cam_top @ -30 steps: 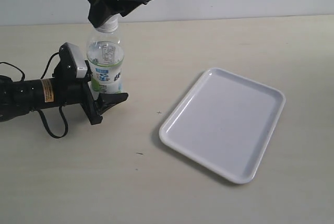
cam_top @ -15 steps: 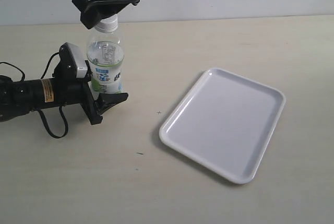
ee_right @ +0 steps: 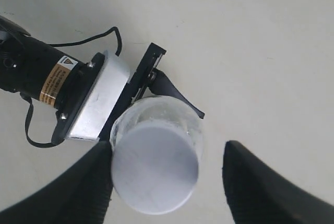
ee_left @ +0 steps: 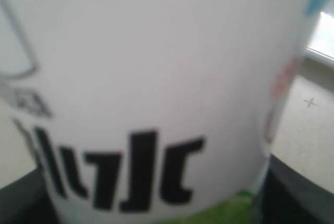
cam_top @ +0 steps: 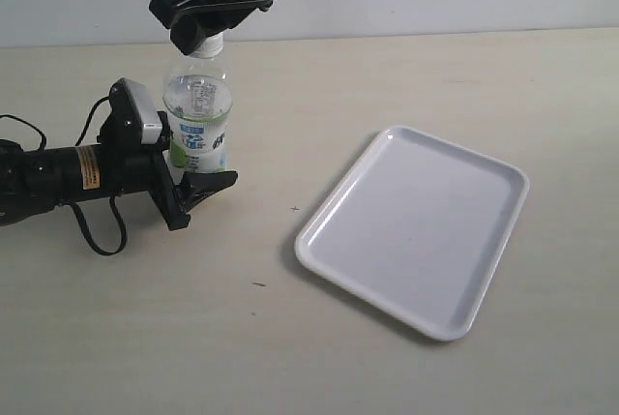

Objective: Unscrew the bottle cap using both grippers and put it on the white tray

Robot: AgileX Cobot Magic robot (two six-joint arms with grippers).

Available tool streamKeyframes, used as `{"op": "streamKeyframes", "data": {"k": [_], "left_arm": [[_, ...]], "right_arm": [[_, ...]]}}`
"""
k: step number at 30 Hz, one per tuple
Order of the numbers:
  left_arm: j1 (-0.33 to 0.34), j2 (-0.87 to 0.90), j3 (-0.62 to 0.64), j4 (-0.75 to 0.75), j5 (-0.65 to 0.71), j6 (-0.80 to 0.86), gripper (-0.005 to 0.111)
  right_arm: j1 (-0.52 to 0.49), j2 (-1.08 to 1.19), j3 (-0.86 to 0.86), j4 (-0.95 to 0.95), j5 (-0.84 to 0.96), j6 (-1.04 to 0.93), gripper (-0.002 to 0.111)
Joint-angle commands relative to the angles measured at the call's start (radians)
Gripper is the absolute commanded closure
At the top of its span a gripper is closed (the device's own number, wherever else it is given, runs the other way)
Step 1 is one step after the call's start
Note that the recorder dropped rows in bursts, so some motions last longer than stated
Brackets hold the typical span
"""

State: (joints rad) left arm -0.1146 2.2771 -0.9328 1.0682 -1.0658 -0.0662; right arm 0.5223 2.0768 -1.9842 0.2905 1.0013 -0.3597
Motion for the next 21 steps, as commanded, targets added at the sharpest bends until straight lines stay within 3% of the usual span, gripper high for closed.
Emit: {"op": "streamKeyframes", "data": {"k": [1,6,12,21], "left_arm": [[0.000,0.000,-0.001,0.002,0.056,0.002,0.107],[0.000,0.000,-0.001,0.000,0.056,0.002,0.107],[0.000,0.000,-0.001,0.000,0.056,0.002,0.107],[0.000,0.000,-0.001,0.000,0.056,0.000,0.107]], "right_arm": [[0.001,-0.003,-0.010,-0.015,-0.003,-0.004,0.059],[0.001,-0.003,-0.010,-0.015,-0.003,-0.010,0.078],[0.001,-0.003,-0.010,-0.007,-0.003,-0.161,0.108],[0.001,-0.003,-0.010,-0.005,0.020,-0.653,0.108]]}}
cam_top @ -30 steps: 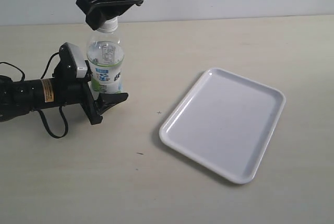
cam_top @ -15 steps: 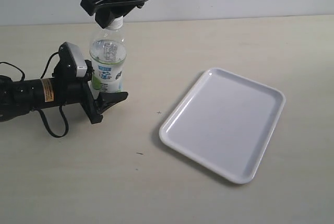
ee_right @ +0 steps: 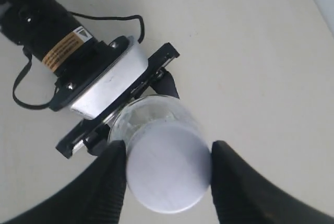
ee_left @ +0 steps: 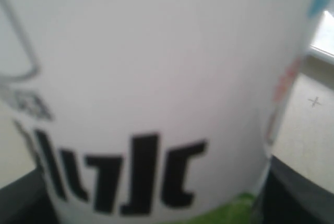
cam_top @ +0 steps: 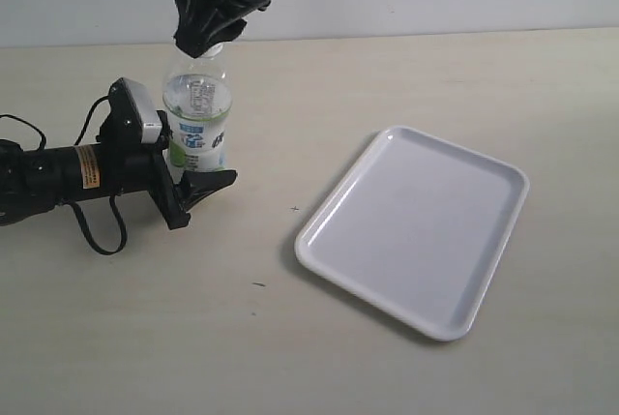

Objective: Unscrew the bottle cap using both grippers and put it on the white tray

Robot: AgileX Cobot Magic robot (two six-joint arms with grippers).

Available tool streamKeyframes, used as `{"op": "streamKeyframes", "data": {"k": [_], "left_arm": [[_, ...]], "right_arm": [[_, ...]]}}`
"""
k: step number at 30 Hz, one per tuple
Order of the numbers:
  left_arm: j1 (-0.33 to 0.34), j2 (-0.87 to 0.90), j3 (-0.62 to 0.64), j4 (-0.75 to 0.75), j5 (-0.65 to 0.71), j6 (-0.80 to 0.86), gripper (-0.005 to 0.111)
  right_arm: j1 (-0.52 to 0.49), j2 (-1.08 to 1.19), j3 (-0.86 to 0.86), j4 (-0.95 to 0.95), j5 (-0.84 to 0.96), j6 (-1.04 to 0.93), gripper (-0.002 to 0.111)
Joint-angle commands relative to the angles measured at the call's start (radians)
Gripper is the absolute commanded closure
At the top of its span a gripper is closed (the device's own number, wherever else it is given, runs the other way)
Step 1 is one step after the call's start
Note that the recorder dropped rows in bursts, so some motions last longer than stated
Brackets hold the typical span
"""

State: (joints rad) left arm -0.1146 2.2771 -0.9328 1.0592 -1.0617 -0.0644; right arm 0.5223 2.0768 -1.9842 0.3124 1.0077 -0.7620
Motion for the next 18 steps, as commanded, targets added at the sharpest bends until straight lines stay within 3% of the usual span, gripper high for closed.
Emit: {"op": "streamKeyframes", "data": {"k": [1,7,18], "left_arm": [[0.000,0.000,-0.001,0.009,0.052,-0.002,0.107],[0.000,0.000,-0.001,0.009,0.052,-0.018,0.107],[0.000,0.000,-0.001,0.009,0.052,-0.018,0.107]], "right_arm": [[0.001,-0.003,-0.010,-0.027,0.019,-0.334,0.108],[0.001,-0.003,-0.010,-0.027,0.036,-0.610,0.107],[0.001,-0.003,-0.010,0.003,0.014,-0.640,0.070]]}}
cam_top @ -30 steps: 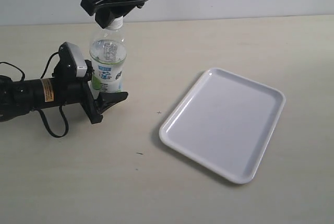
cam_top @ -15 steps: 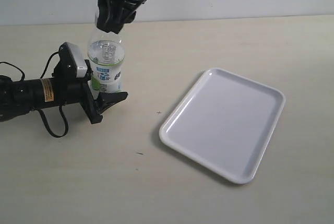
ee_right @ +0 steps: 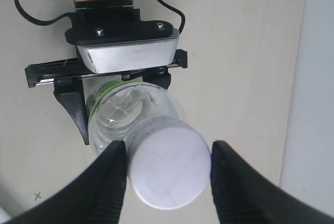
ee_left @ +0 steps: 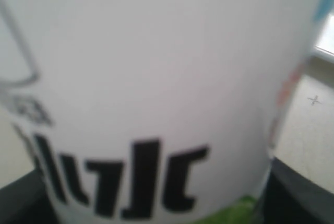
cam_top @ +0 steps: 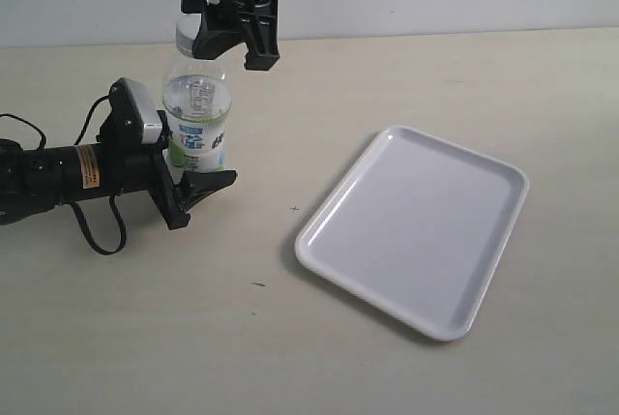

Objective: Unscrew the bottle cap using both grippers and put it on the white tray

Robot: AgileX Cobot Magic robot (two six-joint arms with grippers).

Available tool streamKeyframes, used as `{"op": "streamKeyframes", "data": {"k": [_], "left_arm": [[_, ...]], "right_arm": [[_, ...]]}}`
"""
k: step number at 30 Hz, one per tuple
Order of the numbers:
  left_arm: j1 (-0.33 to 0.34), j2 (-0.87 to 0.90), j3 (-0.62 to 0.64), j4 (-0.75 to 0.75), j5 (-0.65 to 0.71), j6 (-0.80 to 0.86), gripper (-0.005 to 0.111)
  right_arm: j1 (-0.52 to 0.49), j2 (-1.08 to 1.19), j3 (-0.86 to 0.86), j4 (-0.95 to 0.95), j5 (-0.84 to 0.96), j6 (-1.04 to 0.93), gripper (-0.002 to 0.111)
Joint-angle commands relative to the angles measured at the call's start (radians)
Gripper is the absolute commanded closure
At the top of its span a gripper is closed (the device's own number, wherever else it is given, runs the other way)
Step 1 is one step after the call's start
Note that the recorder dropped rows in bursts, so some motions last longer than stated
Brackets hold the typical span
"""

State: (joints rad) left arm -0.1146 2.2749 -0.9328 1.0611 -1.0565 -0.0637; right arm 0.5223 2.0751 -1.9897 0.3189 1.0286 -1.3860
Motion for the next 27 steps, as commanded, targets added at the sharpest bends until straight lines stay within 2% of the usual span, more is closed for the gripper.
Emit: {"op": "streamKeyframes", "data": {"k": [1,2,6,13,17,19,20,27], "left_arm": [[0.000,0.002,-0.001,0.008,0.046,-0.019,0.107],[0.000,0.002,-0.001,0.008,0.046,-0.019,0.107],[0.000,0.002,-0.001,0.008,0.046,-0.019,0.107],[0.000,0.002,-0.001,0.005,0.046,-0.019,0.107],[0.000,0.002,-0.001,0.001,0.046,-0.019,0.107],[0.000,0.002,-0.001,0.001,0.046,-0.019,0.107],[0.000,0.002,-0.001,0.001,0.046,-0.019,0.107],[0.000,0.002,-0.001,0.003,0.046,-0.019,0.107]], "right_arm": [[0.001,-0.001,-0.005,0.008,-0.006,-0.016,0.066],[0.001,-0.001,-0.005,0.021,-0.006,-0.016,0.059],[0.001,-0.001,-0.005,0.019,-0.007,0.048,0.047],[0.001,-0.026,-0.005,0.100,-0.013,0.176,0.045],[0.001,-0.058,-0.005,0.151,-0.075,0.674,0.045],[0.001,-0.060,-0.005,0.099,-0.150,1.092,0.045],[0.001,-0.060,-0.007,0.052,-0.180,1.168,0.045],[0.001,-0.030,-0.007,-0.032,-0.116,1.228,0.045]]}}
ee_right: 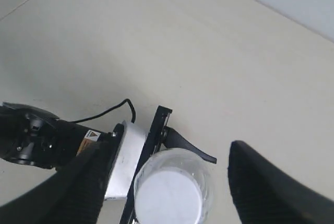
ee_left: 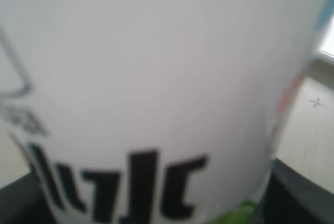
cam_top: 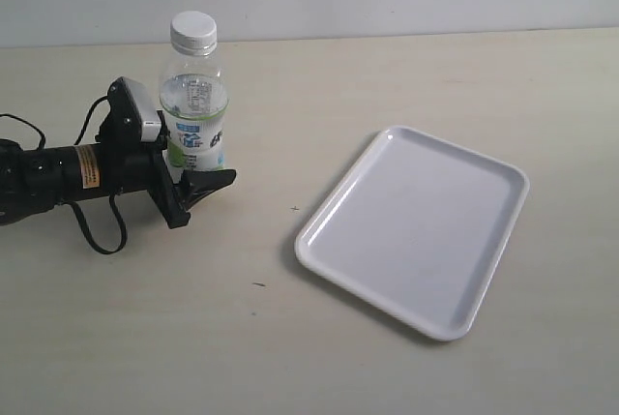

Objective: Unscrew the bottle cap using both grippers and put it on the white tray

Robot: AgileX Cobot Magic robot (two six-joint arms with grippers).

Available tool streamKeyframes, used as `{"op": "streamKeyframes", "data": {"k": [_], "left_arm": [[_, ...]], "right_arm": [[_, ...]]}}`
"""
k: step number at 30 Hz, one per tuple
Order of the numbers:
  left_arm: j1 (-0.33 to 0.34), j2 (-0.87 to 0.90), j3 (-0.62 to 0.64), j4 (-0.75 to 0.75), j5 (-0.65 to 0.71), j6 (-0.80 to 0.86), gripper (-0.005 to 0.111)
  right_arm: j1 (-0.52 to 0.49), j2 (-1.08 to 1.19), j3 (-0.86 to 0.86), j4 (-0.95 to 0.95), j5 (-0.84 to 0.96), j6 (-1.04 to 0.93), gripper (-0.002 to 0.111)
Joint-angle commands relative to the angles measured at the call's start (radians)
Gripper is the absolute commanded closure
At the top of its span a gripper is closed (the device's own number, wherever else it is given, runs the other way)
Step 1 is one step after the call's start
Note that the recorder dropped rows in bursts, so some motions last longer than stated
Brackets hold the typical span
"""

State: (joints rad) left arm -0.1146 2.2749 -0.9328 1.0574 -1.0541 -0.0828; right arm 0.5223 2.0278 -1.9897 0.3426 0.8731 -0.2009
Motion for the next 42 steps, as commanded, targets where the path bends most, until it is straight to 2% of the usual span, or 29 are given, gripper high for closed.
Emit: {"op": "streamKeyframes", "data": {"k": [1,18,42], "left_arm": [[0.000,0.002,-0.001,0.007,0.044,0.000,0.107],[0.000,0.002,-0.001,0.007,0.044,-0.002,0.107],[0.000,0.002,-0.001,0.005,0.046,-0.004,0.107]], "right_arm": [[0.001,0.020,-0.007,-0.069,0.050,0.053,0.045],[0.001,0.031,-0.007,0.001,0.114,-0.036,0.045],[0.001,0.060,-0.007,-0.006,0.104,-0.067,0.045]]}}
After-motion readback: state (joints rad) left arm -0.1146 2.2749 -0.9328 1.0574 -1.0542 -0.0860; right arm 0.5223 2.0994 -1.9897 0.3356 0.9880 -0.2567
